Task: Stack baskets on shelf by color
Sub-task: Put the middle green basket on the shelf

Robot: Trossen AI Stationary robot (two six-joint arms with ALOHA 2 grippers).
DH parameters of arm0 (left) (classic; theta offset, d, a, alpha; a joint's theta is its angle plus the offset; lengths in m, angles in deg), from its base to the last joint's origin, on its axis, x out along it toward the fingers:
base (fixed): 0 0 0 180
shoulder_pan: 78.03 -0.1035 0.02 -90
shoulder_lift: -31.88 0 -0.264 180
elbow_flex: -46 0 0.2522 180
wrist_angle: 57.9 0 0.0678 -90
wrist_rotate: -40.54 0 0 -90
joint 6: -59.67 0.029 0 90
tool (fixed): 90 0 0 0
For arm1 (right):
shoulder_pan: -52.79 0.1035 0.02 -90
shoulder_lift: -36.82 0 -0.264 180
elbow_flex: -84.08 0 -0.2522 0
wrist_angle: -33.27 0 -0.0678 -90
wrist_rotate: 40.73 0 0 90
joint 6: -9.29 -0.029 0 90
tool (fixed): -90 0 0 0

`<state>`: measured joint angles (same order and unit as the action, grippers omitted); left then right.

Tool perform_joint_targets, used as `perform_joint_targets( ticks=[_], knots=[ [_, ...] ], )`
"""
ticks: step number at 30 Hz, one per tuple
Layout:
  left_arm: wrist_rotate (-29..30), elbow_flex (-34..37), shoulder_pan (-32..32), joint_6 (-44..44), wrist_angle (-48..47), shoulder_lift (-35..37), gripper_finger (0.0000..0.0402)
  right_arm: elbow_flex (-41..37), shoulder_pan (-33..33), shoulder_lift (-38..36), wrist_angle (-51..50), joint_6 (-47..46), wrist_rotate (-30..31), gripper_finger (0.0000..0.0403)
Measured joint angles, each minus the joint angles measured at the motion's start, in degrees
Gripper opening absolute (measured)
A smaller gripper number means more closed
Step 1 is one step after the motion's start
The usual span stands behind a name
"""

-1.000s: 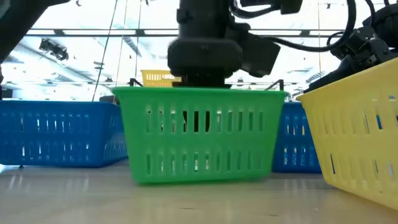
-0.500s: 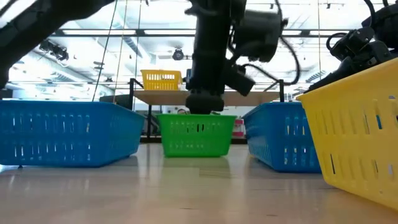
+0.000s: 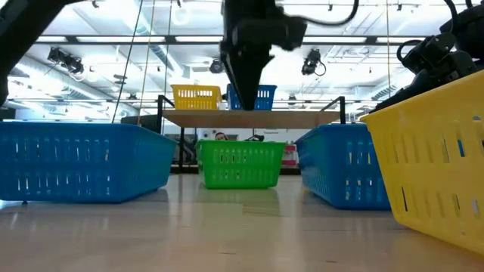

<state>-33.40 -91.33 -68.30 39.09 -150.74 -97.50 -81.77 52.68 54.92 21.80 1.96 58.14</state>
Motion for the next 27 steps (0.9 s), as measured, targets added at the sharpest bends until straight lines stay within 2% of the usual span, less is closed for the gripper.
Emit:
perform_joint_targets(
  ticks=[7, 18, 27],
  knots=[
    [-0.1, 6.2, 5.2, -2.0, 6.0, -0.3, 0.0101, 0.0, 0.0, 0.0, 0.0, 0.0, 0.0, 0.0165],
    [-0.7, 8.0, 4.1, -4.7, 6.7, -0.1, 0.0148, 0.0, 0.0, 0.0, 0.6, -0.1, 0.0, 0.0165],
    [-10.2, 13.9, 1.2, -4.7, 13.0, -0.1, 0.0190, 0.0, 0.0, 0.0, 0.3, 0.0, -0.1, 0.0165]
  ],
)
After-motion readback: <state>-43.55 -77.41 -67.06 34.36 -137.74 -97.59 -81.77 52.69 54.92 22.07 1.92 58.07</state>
